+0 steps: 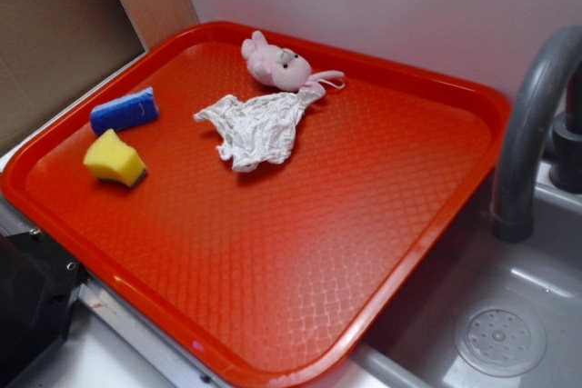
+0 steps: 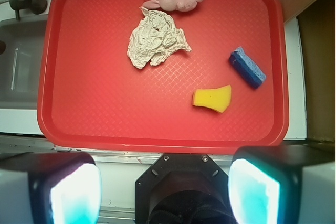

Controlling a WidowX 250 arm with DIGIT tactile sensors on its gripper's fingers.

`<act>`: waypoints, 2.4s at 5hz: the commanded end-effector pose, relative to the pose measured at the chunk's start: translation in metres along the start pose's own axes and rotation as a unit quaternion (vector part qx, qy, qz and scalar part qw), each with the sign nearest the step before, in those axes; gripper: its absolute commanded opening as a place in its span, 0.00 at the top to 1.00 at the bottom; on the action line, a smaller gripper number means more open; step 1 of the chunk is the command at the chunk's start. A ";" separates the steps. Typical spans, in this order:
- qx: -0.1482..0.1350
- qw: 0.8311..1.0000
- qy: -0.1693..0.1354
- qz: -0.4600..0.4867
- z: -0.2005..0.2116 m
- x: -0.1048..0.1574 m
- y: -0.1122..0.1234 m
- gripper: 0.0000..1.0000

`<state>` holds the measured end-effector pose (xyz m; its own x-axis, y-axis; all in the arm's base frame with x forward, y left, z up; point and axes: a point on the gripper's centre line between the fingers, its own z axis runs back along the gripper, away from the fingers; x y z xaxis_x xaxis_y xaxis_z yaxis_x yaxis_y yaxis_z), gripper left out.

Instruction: Grab the green sponge.

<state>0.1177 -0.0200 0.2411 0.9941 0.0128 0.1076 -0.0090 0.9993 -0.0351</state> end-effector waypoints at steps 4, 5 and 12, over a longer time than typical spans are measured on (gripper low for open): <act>0.111 0.927 0.026 0.357 -0.038 0.043 0.034 0.00; 0.132 0.873 0.027 0.469 -0.061 0.041 0.045 0.00; 0.135 0.628 -0.051 0.765 -0.185 0.035 0.066 0.00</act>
<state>0.1753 0.0398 0.0560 -0.1840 0.9580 0.2199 -0.9809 -0.1934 0.0218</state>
